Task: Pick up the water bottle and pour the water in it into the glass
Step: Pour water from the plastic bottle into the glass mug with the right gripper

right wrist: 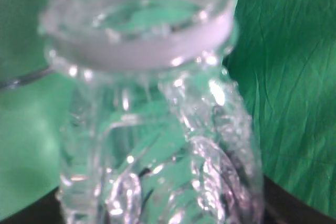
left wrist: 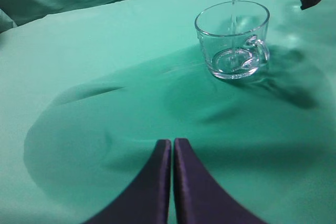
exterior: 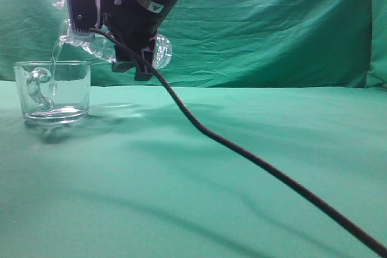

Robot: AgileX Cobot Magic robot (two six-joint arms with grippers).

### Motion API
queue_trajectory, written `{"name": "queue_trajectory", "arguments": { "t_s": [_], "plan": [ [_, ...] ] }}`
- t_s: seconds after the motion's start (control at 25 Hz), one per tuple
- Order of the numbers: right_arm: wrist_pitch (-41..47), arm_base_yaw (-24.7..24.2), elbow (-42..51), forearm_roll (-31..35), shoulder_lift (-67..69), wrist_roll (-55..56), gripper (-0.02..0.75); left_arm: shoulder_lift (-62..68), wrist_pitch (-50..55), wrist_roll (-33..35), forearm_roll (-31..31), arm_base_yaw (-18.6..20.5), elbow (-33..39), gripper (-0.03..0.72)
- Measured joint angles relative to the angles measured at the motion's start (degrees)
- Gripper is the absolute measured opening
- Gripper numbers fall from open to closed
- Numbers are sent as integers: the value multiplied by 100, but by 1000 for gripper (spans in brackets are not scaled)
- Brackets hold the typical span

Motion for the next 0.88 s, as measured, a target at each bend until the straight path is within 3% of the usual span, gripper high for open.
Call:
{"name": "queue_trajectory", "arguments": {
  "t_s": [0.88],
  "plan": [
    [79, 0, -162, 0, 0, -217, 433, 0, 0, 0, 0, 0, 0, 0]
  ]
}}
